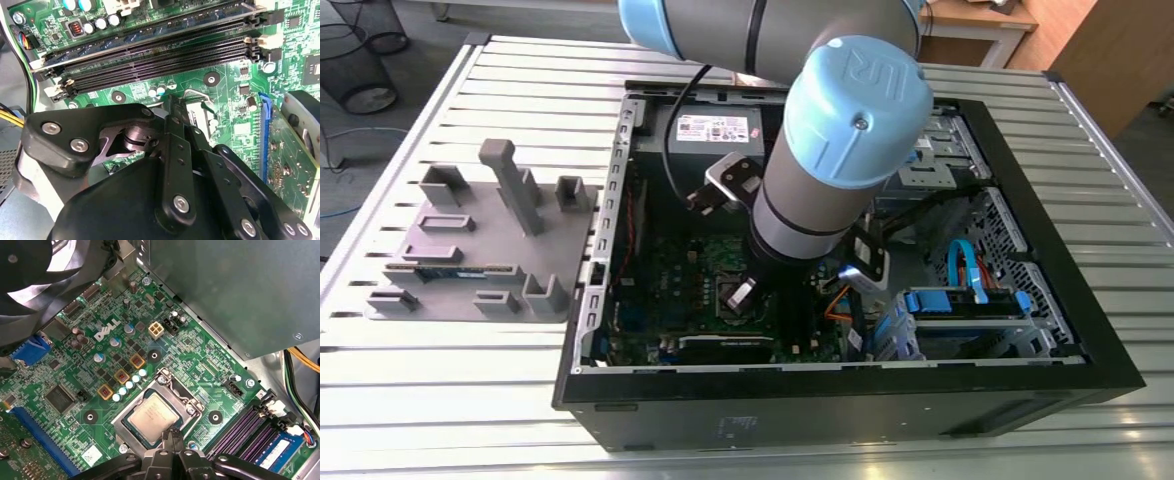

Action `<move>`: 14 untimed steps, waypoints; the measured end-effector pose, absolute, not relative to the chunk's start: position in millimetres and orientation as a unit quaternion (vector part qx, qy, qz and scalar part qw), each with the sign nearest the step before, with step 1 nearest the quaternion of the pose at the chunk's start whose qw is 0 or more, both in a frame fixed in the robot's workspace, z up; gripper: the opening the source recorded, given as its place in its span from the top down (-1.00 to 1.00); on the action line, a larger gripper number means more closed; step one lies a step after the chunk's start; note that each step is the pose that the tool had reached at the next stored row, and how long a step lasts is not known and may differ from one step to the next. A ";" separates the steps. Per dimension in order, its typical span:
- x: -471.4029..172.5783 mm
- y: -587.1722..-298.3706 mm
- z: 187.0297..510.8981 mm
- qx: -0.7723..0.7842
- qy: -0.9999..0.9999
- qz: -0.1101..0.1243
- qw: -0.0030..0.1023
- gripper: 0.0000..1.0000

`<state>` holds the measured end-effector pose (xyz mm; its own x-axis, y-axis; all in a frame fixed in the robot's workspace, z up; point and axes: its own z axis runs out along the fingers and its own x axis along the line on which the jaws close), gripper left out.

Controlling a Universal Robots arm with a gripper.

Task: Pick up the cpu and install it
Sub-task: 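Install the first cpu locking lever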

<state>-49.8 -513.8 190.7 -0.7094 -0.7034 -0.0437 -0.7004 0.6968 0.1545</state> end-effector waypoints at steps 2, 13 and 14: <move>-49.8 -513.8 190.6 0.381 -0.921 -0.080 0.009 0.79; -49.6 -516.5 189.5 0.381 -0.921 -0.080 0.009 0.79; -49.4 -516.6 188.9 0.381 -0.921 -0.081 0.009 0.79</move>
